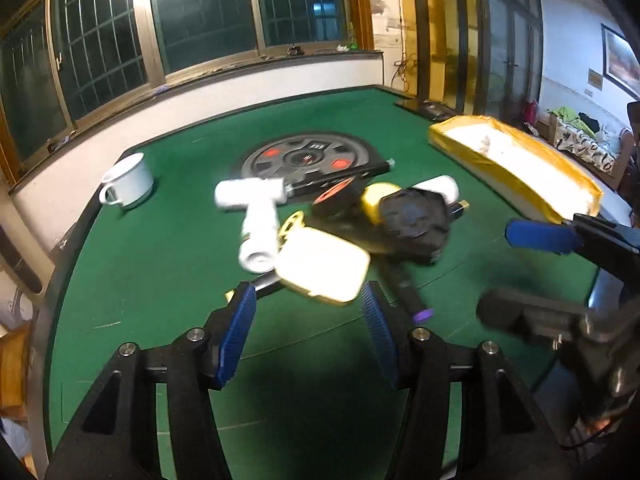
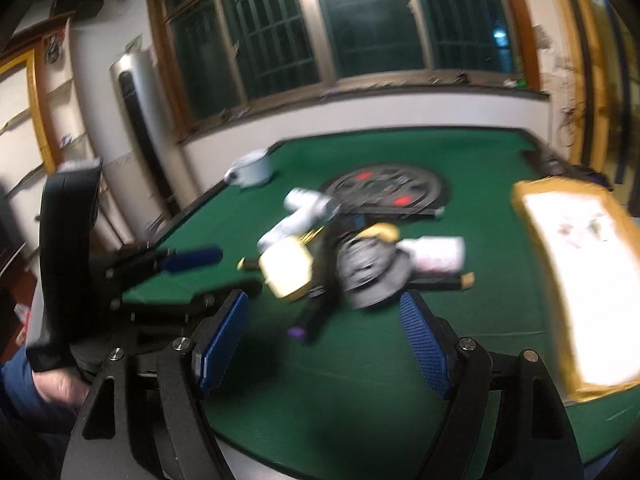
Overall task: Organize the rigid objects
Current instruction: 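Move both open grippers back over the object pile, then grasp the black marker with the left gripper and lift it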
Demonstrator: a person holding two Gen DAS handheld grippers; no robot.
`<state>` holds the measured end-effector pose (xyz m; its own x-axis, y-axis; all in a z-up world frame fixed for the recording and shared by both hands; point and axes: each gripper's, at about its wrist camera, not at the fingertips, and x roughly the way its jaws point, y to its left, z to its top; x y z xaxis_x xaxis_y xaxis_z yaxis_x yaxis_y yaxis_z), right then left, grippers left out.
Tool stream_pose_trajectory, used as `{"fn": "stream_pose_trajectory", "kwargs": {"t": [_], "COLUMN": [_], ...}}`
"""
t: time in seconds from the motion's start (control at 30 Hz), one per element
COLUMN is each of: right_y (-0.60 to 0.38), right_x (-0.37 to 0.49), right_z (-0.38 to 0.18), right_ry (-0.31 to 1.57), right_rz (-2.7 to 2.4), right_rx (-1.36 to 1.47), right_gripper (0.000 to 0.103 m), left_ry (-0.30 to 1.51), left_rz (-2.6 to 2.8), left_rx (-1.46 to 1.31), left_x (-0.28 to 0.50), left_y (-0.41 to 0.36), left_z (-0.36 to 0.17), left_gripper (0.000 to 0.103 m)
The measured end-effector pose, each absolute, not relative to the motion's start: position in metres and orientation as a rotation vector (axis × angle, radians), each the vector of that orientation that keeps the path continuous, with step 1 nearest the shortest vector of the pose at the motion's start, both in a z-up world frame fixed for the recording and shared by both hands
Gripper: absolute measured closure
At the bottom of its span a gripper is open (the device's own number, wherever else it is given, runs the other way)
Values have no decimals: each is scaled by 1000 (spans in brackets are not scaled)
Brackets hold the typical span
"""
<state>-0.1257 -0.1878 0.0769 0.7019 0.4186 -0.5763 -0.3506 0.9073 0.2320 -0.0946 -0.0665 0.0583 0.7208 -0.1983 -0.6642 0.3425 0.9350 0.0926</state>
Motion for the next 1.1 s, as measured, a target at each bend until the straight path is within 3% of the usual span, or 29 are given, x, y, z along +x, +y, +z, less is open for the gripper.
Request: {"fn": "stream_pose_trajectory", "kwargs": {"t": [0.17, 0.63, 1.1], "right_y": [-176, -206, -203], "right_x": [-115, -105, -107], "right_z": [60, 50, 50], "right_ry": [737, 781, 785], "right_rz": [436, 419, 436], "right_rx": [64, 200, 213], "right_gripper": [29, 29, 29], "left_ry": [842, 904, 927], "left_rz": [-392, -476, -644], "left_rx": [216, 262, 227], "left_x": [-69, -17, -61], "left_y": [-51, -47, -80], "left_z": [37, 17, 30], "left_gripper": [49, 50, 50]}}
